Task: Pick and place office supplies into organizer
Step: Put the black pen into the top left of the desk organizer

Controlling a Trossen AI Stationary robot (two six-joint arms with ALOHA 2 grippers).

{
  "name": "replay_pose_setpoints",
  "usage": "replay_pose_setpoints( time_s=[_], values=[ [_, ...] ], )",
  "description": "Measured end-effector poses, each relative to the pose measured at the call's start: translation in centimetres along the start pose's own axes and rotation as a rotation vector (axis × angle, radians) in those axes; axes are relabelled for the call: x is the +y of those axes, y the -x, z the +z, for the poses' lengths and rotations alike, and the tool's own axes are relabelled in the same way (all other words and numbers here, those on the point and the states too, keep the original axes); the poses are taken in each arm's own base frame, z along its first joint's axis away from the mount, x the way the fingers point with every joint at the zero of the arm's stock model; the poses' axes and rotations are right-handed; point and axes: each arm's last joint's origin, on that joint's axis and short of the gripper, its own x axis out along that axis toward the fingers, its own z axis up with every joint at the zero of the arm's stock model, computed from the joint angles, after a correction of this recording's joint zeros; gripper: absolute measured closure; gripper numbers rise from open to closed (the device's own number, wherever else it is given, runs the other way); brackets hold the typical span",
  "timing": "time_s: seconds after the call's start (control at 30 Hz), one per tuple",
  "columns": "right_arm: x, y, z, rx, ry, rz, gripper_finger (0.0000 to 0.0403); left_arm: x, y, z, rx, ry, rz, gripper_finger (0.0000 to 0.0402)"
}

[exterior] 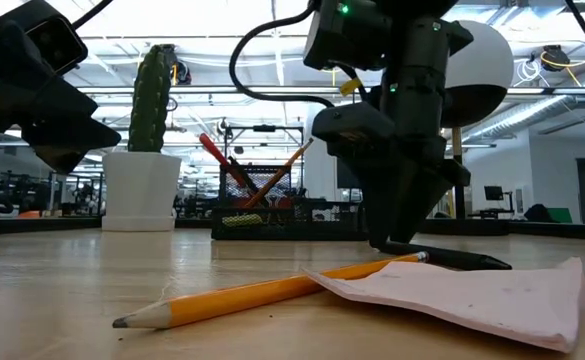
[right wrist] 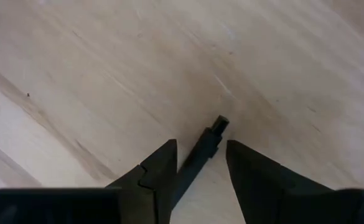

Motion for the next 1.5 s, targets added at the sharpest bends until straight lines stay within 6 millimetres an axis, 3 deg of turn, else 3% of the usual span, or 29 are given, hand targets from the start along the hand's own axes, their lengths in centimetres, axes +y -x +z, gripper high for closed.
replay_pose_setpoints(
  time_s=[0.2, 0.57, 1.0, 1.5],
  values=[
    [0.0, -0.8, -0.2, 0.007, 0.021, -0.017, 0.0283, 0.0, 0.0, 0.0, 0.000, 0.002, 0.000, 0.0213],
    [-0.2, -1.0, -0.4, -0.033, 0.131, -0.079, 0.0385, 0.0, 0.0, 0.0, 0.000, 0.002, 0.000, 0.0213],
    [0.7, -0.1, 0.5, -0.223, 0.200, -0.034, 0.0383, 0.0, 0.0, 0.0, 0.001, -0.002, 0.001, 0.0213],
    [3.1, 4.2, 2.9, -0.623, 0.302, 0.168, 0.0384, 0.0, 0.0, 0.0, 0.002, -0.003, 0.001, 0.0213]
  ],
)
